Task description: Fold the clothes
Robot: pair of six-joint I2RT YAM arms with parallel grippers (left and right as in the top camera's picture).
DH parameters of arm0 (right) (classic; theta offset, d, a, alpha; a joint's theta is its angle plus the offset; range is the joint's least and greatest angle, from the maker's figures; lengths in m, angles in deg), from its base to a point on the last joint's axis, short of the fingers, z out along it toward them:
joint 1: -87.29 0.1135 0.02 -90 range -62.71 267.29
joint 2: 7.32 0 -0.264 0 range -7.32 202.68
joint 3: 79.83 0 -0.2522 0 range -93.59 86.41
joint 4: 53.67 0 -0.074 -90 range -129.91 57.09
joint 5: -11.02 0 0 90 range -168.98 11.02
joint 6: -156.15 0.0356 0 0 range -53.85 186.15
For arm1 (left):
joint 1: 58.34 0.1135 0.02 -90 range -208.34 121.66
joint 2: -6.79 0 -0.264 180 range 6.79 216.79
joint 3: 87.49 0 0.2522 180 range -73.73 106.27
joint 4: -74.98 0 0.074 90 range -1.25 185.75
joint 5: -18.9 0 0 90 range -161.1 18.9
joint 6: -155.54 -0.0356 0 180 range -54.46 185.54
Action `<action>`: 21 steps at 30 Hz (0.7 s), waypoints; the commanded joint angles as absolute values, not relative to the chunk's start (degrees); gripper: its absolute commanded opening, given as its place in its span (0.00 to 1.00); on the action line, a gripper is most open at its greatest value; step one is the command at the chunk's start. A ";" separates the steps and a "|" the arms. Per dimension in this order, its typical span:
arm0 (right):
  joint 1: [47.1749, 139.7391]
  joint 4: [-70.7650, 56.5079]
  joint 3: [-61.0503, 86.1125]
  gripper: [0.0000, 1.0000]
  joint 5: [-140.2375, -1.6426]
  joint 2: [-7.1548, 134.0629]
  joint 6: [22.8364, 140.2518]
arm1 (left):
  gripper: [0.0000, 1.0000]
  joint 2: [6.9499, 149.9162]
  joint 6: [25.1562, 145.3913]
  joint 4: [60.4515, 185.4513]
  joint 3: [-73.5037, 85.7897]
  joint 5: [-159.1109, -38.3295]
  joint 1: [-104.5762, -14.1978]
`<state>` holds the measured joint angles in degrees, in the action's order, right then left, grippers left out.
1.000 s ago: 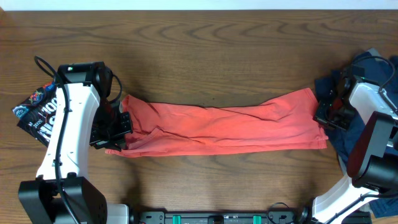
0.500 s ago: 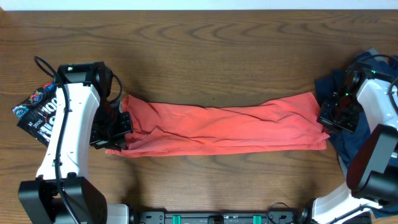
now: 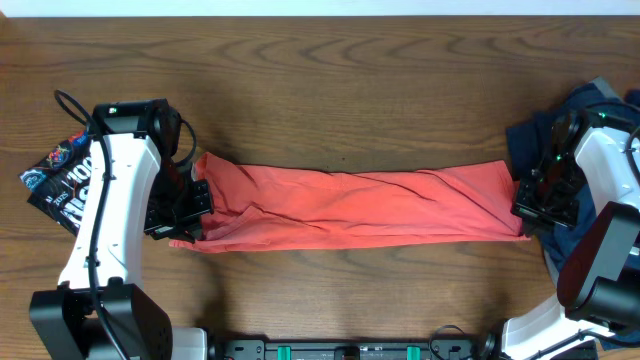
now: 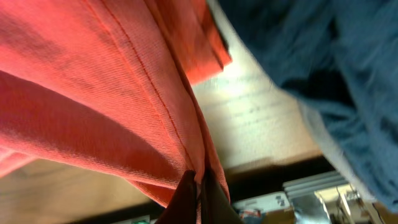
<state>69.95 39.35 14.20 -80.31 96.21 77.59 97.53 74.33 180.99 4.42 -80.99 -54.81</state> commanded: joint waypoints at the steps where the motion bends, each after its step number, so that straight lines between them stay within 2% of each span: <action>1: 70.10 38.06 13.46 0.03 -81.68 95.33 77.06 | 0.06 96.48 74.42 181.87 4.22 -80.01 -54.79; 3: 70.12 37.01 13.46 0.15 -81.44 95.33 77.09 | 0.06 96.48 74.42 181.89 4.22 -80.01 -54.79; 9: 70.12 29.51 13.48 0.27 -79.91 95.33 77.09 | 0.06 96.48 74.42 181.65 4.22 -80.01 -54.79; 21: 70.12 15.46 20.15 0.27 -75.19 96.60 77.39 | 0.06 96.48 74.42 181.60 4.22 -80.01 -54.79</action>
<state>69.95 16.73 18.51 -77.09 96.29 77.22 97.53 74.33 180.97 4.42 -80.97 -54.81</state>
